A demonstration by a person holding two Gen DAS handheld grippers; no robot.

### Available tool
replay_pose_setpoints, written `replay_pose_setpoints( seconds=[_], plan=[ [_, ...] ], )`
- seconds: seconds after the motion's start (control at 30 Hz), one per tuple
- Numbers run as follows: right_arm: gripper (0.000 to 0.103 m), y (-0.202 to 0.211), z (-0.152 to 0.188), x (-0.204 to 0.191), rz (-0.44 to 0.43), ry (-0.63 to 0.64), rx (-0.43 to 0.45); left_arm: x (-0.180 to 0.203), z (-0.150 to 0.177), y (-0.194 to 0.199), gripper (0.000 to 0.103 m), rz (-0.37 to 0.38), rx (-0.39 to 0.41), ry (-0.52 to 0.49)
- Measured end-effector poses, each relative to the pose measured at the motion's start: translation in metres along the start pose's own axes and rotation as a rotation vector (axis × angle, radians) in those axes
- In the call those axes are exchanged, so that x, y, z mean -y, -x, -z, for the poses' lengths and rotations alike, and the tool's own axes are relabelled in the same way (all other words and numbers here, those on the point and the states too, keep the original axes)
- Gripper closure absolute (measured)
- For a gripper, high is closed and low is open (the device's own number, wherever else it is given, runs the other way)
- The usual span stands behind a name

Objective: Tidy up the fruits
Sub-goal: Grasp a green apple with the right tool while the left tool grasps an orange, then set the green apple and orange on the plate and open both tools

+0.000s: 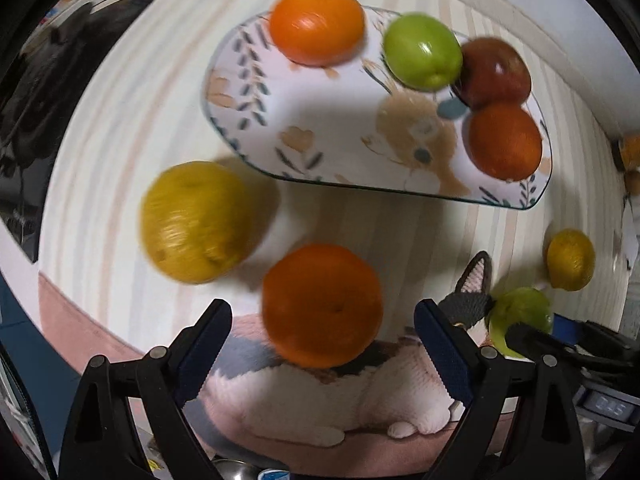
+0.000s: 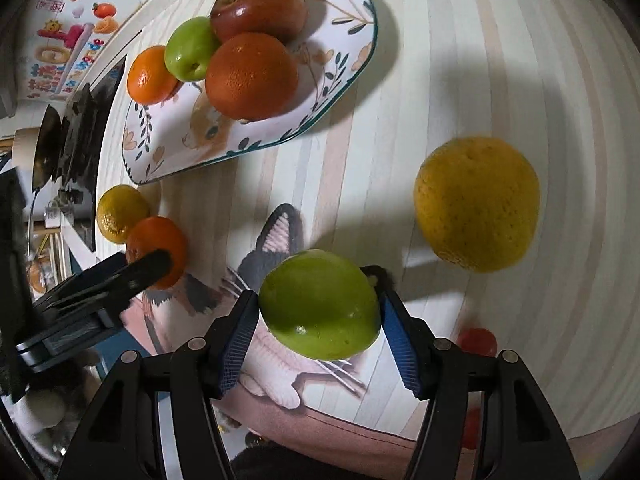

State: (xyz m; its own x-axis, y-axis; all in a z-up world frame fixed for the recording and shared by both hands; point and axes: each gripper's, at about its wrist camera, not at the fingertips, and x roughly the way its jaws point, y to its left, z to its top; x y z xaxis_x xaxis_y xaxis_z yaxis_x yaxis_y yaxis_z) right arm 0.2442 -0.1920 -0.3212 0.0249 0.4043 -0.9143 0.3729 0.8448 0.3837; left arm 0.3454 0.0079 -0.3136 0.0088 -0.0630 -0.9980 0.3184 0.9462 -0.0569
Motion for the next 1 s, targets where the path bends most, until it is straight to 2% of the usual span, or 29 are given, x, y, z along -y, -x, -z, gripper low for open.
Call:
replay_pose_setpoints(
  seconds=[0.07,0.1,0.13,0.2,0.23,0.33,0.57,0.77,0.9,1.0],
  plan=[
    [0.036,0.004,0.000,-0.003,0.017,0.041,0.005,0.006,-0.001,-0.006,0.012,-0.016,-0.003,-0.031],
    [0.034,0.005,0.001,-0.006,0.023,0.063,0.004,0.009,-0.001,-0.007,0.016,-0.015,-0.003,-0.039],
    [0.033,0.005,0.000,-0.011,0.027,0.083,-0.003,0.011,-0.001,-0.009,0.027,-0.013,-0.005,-0.046],
    [0.033,0.006,0.000,-0.014,0.046,0.111,-0.010,0.015,0.000,-0.010,0.033,-0.052,0.006,-0.062],
    [0.033,0.005,0.000,-0.015,0.060,0.119,-0.008,0.015,0.000,-0.009,0.042,-0.069,0.016,-0.064],
    [0.039,-0.002,-0.001,-0.014,0.080,0.122,-0.002,0.013,0.000,-0.008,0.042,-0.057,0.020,-0.041],
    [0.039,-0.005,-0.004,-0.018,0.095,0.145,-0.009,0.014,0.010,-0.008,0.042,-0.076,0.020,-0.086],
    [0.039,0.016,-0.014,-0.024,0.054,0.109,0.058,0.009,0.014,-0.001,0.043,-0.087,0.040,-0.049],
    [0.039,0.035,-0.025,-0.036,0.010,0.104,0.106,-0.005,0.011,0.031,0.043,0.005,0.071,0.010],
    [0.039,0.048,-0.045,-0.050,-0.023,0.110,0.145,-0.019,-0.004,0.060,0.043,0.055,0.111,0.045]
  ],
)
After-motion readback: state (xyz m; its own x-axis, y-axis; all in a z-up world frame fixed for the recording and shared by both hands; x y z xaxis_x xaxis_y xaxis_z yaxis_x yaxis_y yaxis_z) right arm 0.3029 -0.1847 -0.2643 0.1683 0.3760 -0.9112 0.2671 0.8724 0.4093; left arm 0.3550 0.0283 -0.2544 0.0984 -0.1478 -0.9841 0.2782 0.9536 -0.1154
